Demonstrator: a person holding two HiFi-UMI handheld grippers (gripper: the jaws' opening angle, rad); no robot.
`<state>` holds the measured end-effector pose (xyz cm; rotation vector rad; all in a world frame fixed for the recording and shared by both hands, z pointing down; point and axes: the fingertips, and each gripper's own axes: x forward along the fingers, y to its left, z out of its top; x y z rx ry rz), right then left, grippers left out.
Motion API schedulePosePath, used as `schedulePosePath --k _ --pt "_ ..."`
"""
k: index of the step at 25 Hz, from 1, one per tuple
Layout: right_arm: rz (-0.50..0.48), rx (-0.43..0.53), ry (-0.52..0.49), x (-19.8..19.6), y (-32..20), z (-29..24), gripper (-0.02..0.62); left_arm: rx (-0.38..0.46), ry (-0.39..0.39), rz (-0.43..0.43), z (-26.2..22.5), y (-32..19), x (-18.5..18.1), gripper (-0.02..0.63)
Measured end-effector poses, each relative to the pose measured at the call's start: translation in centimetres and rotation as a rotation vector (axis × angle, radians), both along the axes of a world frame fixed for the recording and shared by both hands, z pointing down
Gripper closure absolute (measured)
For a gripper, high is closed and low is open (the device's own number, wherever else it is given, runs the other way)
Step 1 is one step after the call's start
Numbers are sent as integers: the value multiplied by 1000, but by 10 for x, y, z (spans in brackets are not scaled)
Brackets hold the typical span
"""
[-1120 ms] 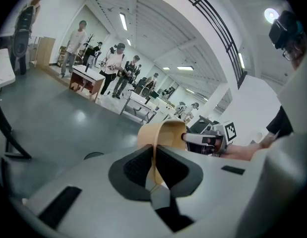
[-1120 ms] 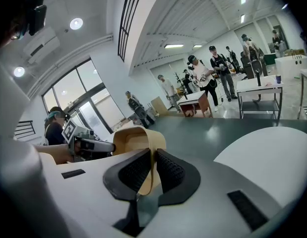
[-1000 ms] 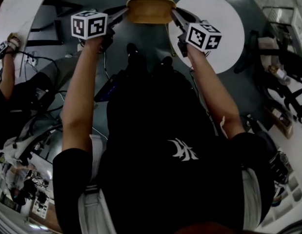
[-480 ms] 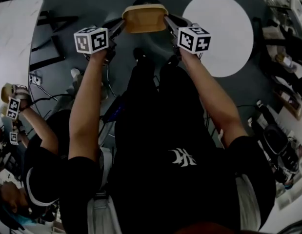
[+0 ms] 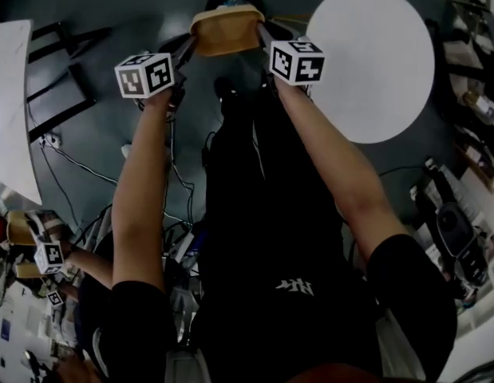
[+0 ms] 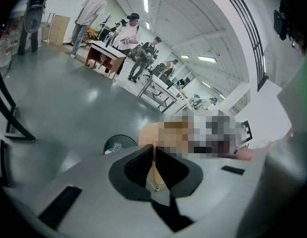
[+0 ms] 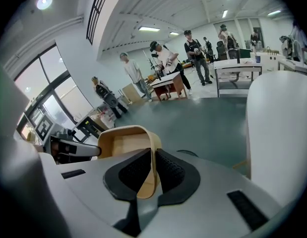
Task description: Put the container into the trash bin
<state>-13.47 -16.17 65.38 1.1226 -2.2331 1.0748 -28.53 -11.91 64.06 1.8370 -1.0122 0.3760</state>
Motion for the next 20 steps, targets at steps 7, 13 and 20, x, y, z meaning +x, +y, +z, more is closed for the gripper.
schedulePosePath --k 7,13,20 --pt "121 5 15 -9 -5 64 537 -21 -48 3 64 -24 -14 586" --pt "141 -27 56 -9 -2 118 536 -41 -107 21 113 -29 -14 588" --pt "174 -49 153 9 -16 171 535 -66 -131 -5 172 -35 1 589"
